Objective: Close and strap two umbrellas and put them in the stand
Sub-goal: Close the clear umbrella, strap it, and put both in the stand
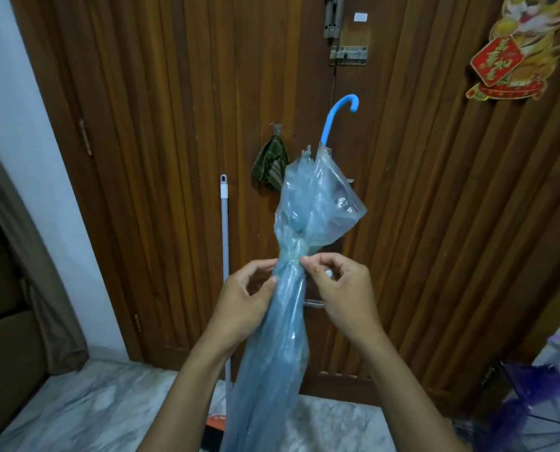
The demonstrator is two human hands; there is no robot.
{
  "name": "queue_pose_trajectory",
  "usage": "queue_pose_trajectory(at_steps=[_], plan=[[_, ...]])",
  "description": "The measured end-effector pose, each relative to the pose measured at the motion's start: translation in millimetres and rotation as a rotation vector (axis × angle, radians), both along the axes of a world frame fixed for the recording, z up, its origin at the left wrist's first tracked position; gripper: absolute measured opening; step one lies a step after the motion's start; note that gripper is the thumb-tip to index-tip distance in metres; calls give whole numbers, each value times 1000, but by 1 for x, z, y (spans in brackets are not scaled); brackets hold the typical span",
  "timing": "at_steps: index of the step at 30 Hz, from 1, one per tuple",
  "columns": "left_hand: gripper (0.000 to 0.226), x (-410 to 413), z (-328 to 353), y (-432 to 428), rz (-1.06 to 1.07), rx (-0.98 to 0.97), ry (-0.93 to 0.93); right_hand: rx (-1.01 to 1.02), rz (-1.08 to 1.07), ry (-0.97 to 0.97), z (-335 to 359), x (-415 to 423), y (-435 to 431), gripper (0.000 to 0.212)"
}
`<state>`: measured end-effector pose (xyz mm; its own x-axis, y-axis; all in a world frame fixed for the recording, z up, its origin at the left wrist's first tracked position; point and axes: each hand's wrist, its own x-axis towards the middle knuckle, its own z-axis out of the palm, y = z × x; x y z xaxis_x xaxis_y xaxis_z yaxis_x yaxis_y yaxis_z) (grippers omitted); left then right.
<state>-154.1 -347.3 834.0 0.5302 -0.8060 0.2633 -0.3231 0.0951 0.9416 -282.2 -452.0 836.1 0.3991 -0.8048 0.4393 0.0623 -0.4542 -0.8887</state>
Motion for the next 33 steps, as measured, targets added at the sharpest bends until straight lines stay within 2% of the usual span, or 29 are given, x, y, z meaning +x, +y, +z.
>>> queue_pose_trajectory(at_steps=[2,6,7,9,11,13,15,19,24,31,33], plan=[[26,1,2,1,0,21,-66,-47,-23,36,3,1,4,11],[33,4,9,6,-156,48,121,-90,-31,80,9,0,7,7],[35,4,9,7,-176,53,78,-103,-29,93,10,0,7,6],[52,3,5,7,-182,90,-90,-125,-29,109,12,1,7,4],[66,1,1,4,-138,95,-173,-136,-7,119,11,1,7,5],[60,-1,0,2,-89,11,-168,-123,36,112,12,0,7,9],[51,-1,-2,-1,-58,-87,-117,-41,102,44,14,0,8,11],[43,-6,-7,-6,-73,-204,103,108,157,-60,18,0,3,8],[44,-12,-17,-8,-14,-231,147,156,111,-28,11,-1,-11,6],[42,-4,-27,-11,-277,-229,569,415,217,-70,-5,9,-1,20],[42,0,-27,-11,-279,-183,592,409,166,-102,-5,14,4,20]])
